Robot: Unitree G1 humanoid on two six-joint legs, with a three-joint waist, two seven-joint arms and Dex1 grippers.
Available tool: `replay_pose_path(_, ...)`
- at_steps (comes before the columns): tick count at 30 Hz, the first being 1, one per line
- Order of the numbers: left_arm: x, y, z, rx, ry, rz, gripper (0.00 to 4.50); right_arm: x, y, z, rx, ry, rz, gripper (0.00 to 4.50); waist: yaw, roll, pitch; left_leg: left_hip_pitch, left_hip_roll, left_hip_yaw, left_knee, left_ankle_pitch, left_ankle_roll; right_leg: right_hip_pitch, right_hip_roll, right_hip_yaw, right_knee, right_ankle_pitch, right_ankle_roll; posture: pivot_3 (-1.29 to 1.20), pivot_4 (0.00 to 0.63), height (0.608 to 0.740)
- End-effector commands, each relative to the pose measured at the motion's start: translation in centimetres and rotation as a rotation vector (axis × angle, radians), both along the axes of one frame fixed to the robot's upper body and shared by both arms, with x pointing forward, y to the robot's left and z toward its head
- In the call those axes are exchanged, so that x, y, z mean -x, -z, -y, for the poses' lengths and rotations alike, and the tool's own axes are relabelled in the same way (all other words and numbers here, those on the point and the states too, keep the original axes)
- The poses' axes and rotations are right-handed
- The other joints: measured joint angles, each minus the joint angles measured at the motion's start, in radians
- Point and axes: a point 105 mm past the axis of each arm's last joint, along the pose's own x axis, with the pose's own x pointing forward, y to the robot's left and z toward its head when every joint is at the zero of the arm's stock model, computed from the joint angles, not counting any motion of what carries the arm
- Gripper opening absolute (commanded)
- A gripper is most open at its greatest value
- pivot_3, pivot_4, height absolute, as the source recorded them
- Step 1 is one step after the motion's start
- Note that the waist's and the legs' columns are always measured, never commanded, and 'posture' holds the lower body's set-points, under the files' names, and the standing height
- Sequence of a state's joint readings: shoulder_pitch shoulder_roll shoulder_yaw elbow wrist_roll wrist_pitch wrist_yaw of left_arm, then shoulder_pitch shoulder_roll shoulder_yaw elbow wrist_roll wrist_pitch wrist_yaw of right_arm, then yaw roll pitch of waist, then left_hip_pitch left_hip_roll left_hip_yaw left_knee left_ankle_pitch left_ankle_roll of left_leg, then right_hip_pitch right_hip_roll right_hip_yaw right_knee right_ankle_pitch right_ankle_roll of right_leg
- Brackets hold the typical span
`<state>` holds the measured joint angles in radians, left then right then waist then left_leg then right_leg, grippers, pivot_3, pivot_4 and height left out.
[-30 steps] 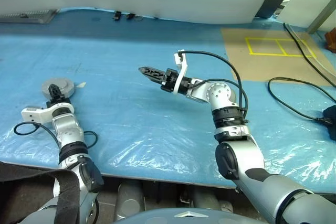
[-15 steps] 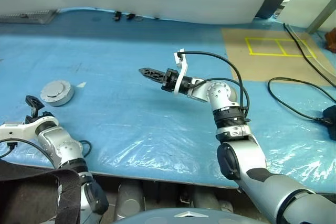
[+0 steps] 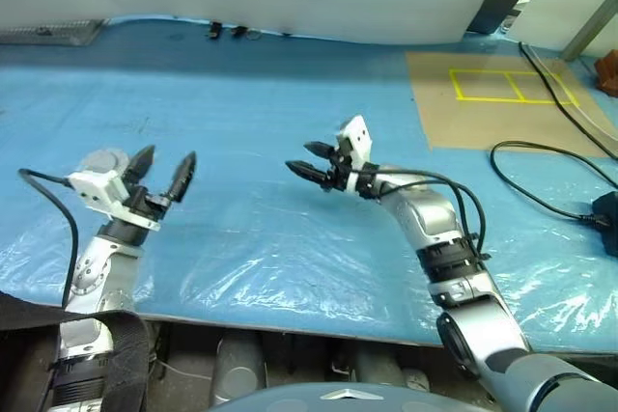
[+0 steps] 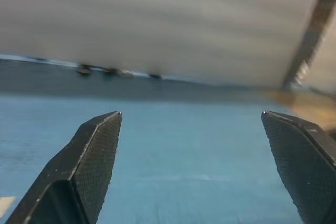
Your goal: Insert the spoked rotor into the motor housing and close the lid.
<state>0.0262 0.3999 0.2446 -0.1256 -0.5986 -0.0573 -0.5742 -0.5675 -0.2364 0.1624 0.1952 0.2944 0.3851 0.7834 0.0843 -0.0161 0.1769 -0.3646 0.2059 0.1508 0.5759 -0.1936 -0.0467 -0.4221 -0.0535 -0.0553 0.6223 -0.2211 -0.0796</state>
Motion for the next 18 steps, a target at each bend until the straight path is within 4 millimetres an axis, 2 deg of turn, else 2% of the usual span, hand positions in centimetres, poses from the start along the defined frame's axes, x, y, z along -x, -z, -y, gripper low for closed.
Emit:
replay_pose_path(1,0.8,0.1,2.3,-0.102,0.133,0.013,4.5,1.1,-1.3,0.4,0.015,-0.05,0.118,3.82,-0.008,0.0,0.0,0.0,0.0,0.0,0.0,0.0,0.0,0.0,0.0,0.001,0.0,0.0,0.0,0.0,0.15,0.74)
replay_pose_path(3,0.7,0.1,3.2,-0.14,0.172,0.012,4.5,1.5,-1.1,0.8,0.039,-0.062,0.14,4.37,-0.012,0.0,0.0,0.001,0.0,0.001,0.0,0.0,0.0,0.0,0.0,0.001,0.0,0.0,0.0,0.0,0.15,0.74)
replay_pose_path(4,0.5,0.1,3.4,-0.16,0.174,0.016,4.5,1.4,-1.1,0.9,0.045,-0.056,0.147,4.47,-0.014,0.0,0.0,0.001,0.0,0.001,0.0,0.0,0.0,0.0,0.0,0.001,0.0,0.0,0.0,0.0,0.15,0.74)
replay_pose_path(12,0.1,-0.4,4.3,-0.224,0.192,0.019,4.5,2.0,-1.0,0.8,0.054,-0.092,0.167,4.47,-0.022,0.0,0.0,0.001,0.0,0.001,0.0,0.0,0.0,0.0,0.0,0.001,0.0,0.0,-0.001,0.0,0.15,0.74)
replay_pose_path(18,0.5,-0.3,3.3,-0.24,0.177,0.002,4.5,1.8,-0.7,1.1,0.082,-0.099,0.182,4.47,-0.021,0.0,0.0,0.001,0.0,0.001,0.0,0.0,0.0,0.0,0.0,0.001,0.0,0.0,-0.001,0.0,0.15,0.74)
